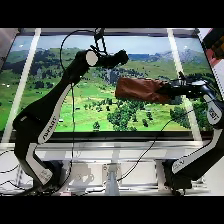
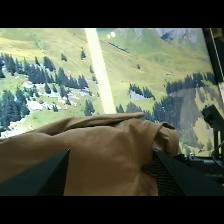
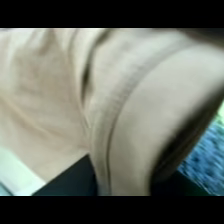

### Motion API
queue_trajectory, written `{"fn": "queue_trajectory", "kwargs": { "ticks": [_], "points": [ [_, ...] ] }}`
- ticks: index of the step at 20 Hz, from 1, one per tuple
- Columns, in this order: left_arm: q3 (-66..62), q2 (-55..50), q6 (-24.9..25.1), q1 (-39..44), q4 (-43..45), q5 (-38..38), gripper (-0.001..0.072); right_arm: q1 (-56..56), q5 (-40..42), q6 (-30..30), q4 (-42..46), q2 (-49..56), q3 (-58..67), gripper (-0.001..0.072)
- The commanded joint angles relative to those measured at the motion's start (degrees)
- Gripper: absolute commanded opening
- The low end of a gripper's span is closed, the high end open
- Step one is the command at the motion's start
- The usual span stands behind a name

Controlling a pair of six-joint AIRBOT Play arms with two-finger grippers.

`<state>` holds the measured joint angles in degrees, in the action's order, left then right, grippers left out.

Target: Fold the clothes and pants, and hang the long-sleeved shirts on hangers.

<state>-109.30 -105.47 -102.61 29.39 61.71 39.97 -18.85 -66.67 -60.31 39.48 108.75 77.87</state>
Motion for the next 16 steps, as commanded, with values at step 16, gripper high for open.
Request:
{"fn": "queue_trajectory", "kwargs": {
  "ticks": [16],
  "points": [
    [0.0, 17.5, 10.1, -12.7, 15.1, 12.7, 0.0579, -19.9, 10.5, -24.6, 26.7, -15.4, 16.2, 0.0018]
  ]
}}
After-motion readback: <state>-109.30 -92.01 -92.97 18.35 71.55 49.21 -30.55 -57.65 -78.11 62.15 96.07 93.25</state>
